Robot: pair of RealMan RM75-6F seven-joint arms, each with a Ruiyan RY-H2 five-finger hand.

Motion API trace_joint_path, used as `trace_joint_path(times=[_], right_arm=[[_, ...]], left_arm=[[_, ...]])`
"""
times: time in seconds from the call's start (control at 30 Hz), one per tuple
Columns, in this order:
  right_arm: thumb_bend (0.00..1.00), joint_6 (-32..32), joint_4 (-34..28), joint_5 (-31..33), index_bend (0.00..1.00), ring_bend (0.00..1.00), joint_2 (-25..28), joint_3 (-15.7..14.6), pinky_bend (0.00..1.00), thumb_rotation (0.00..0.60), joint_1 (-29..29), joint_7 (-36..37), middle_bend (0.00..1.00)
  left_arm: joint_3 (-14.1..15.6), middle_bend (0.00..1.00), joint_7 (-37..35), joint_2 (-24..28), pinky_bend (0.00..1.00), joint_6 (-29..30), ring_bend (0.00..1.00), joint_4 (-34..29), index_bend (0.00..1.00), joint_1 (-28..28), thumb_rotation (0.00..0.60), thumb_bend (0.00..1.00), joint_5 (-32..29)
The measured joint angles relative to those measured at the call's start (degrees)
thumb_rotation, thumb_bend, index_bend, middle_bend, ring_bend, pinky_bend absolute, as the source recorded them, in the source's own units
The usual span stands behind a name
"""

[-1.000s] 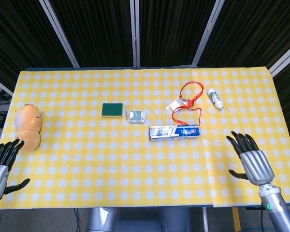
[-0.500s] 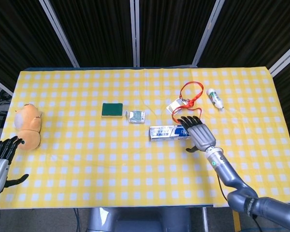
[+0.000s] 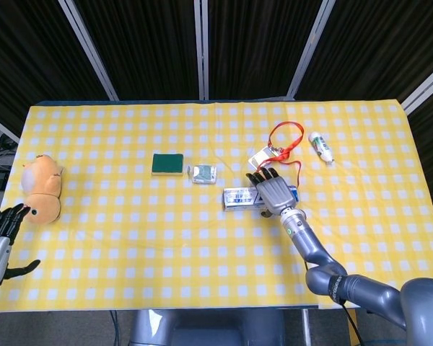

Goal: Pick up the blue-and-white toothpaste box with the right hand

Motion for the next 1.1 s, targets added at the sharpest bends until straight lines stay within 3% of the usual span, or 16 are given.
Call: trace_joint_path(times=[0.1,0.23,0.3,0.5,0.73,0.93,1.1], right_arm=[[0.04,0.0,0.9,1.4,0.29,0.26,-0.1,-0.3,0.23,0.6,0.2,-0.3,0.31],[0.21,0.2,1.3,0.9,0.46,0.45,-0.1,-0.6,0.46,0.6,0.0,1.4,0.5],[0.29,0.9,1.3,-0.5,0.51,0.49,0.0,-0.8,0.51,0.6,-0.2,3.3,0.54],[0.36,4.7,-0.2,-7.7,0.53,0.5,2.0,-1.9,0.52,0.6,-1.2,9.7,0.56],[0.36,10.0,-6.8,-14.6,0.53,0.5,8.5,-3.4,0.52,0.6,-2.3,10.3,0.56],[0.35,15.3,-12.5,-21.0,0.52,0.5,14.8,-4.5,0.52,0.6,-2.8,1.7,0.55],[0.35,19.2,-17.0,-26.6,0.51,0.5,20.0,-4.8,0.52,0.6,-2.9,-13.3,0.54]], left_arm=[[0.0,0.0,-0.3,0.1,0.0,0.0,0.0,0.0,0.0,0.0,0.6,0.0,-0.1],[0.1,0.0,-0.4,0.0,0.0,-0.2,0.0,0.0,0.0,-0.2,0.6,0.0,-0.1],[0.1,0.0,-0.4,0.0,0.0,-0.1,0.0,-0.1,0.0,-0.2,0.6,0.0,0.0],[0.3,0.0,-0.3,0.0,0.0,0.0,0.0,-0.3,0.0,-0.2,0.6,0.0,0.2],[0.6,0.0,-0.5,0.3,0.0,0.3,0.0,-0.7,0.0,-0.1,0.6,0.0,1.0],[0.9,0.0,-1.2,0.6,0.0,1.1,0.0,-1.0,0.0,0.2,0.6,0.0,1.9],[1.3,0.0,-2.1,1.1,0.0,2.1,0.0,-1.4,0.0,0.6,0.6,0.0,3.3]])
